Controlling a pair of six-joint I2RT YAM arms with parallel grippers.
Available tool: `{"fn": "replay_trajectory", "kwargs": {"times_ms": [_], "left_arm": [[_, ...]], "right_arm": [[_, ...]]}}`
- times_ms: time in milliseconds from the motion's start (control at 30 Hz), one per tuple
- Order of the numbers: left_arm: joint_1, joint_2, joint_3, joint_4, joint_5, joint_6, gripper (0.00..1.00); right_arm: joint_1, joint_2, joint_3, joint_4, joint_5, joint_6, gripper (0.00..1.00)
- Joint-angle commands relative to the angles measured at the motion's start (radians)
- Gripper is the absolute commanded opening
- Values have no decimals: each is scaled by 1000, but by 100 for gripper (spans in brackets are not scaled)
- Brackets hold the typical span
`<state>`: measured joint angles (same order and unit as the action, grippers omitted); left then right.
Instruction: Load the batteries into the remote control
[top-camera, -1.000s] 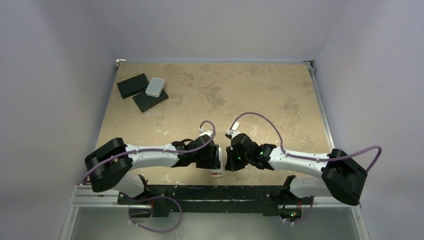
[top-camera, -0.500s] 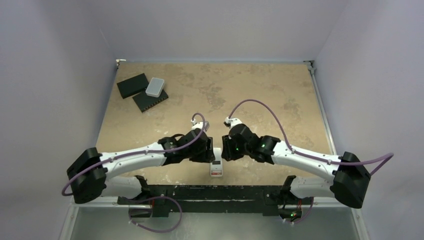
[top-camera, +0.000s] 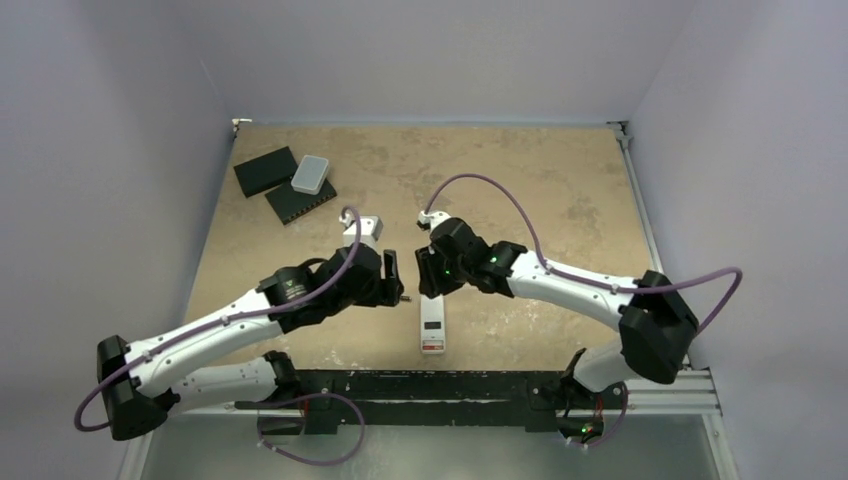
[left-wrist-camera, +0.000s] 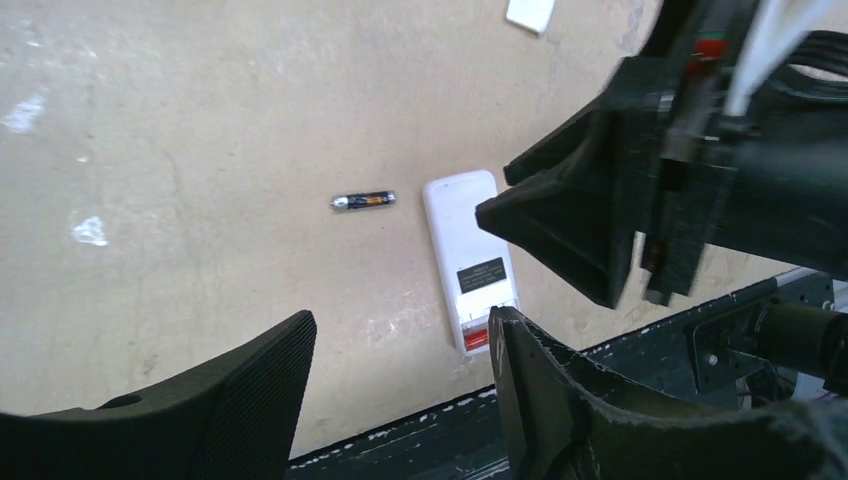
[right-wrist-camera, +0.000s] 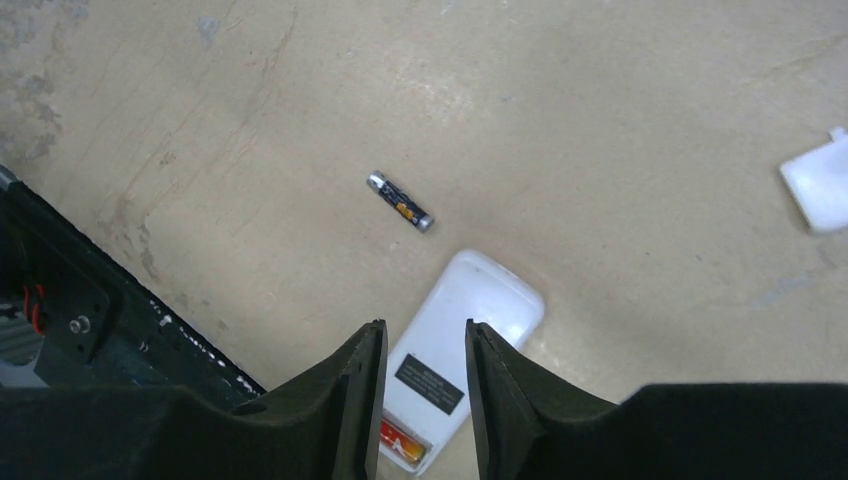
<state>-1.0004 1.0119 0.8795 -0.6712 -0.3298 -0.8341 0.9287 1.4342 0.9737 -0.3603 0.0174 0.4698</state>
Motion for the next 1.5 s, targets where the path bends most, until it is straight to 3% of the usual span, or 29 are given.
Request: {"fn": "replay_trajectory", "kwargs": {"times_ms": [0, 267, 633, 1467], "left_arm": [[5, -85, 63, -119, -104, 38, 65], [8, -224, 69, -168, -114, 70, 67], [6, -358, 53, -197, -127, 110, 70], [6, -407, 15, -167, -103, 145, 75]], "right_arm": [[-3, 84, 96, 42, -98, -62, 41], [-2, 262, 224, 2, -71, -87, 40], [32, 410, 329, -45, -40, -85, 50], [98, 453, 265, -26, -43, 8, 53]]}}
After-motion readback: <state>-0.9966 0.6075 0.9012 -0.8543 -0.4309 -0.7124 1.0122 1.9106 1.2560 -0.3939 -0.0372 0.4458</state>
